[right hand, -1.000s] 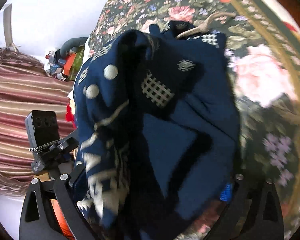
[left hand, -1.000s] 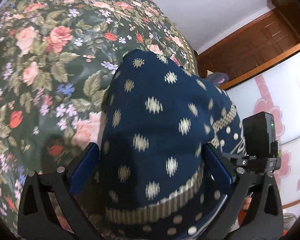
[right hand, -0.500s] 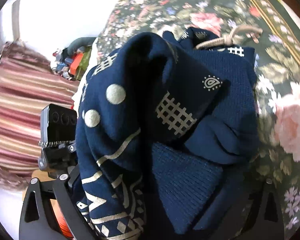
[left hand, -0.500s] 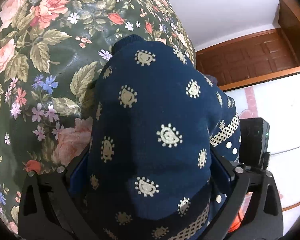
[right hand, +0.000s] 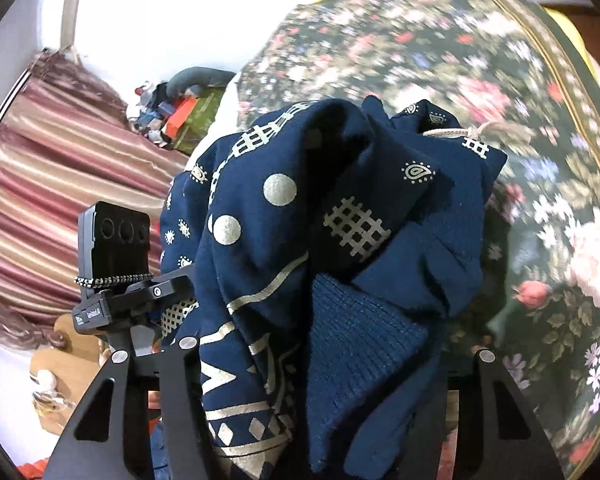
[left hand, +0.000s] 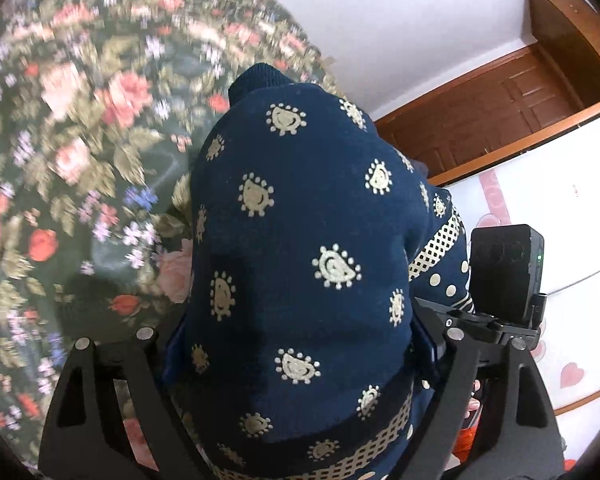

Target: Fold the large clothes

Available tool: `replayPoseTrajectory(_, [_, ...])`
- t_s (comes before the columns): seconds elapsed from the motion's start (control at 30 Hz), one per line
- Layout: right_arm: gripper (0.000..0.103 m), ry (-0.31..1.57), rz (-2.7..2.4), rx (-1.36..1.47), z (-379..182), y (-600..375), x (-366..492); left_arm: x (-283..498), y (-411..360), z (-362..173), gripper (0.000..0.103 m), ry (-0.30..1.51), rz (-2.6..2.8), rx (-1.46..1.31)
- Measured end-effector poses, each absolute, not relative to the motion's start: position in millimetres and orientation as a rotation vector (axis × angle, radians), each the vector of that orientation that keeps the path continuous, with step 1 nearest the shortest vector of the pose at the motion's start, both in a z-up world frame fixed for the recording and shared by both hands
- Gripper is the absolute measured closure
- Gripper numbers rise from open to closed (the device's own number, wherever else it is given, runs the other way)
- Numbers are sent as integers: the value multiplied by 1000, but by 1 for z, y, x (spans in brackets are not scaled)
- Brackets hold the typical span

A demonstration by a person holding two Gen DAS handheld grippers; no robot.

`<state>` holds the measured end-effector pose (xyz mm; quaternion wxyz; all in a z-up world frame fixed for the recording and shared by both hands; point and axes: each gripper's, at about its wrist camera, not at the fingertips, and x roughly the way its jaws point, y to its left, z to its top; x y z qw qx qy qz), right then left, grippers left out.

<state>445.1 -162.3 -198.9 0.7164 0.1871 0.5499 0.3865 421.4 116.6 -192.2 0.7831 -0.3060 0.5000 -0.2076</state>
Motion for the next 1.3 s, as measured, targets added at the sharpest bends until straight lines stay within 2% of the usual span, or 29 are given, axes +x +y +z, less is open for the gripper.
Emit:
replayPoseTrajectory(0.33, [47, 1096, 953, 328, -115, -97, 412, 366, 179, -111, 17, 915, -399, -626])
replayPoseTrajectory(0.57, [47, 1092, 1031, 285, -98, -40, 383, 333, 220, -92, 17, 867, -328, -637])
replayPoseTrajectory(0.8, [47, 1180, 1078, 249, -128, 26, 363, 295, 280, -126, 17, 894, -253, -692])
replayPoseTrajectory(1.2, [47, 1457, 1000, 210, -262, 93, 382, 303, 333, -268, 17, 1074, -190, -834])
replayPoseTrajectory(1.3, [47, 1503, 992, 210, -287, 94, 389, 307, 329, -283, 17, 1067, -200, -785])
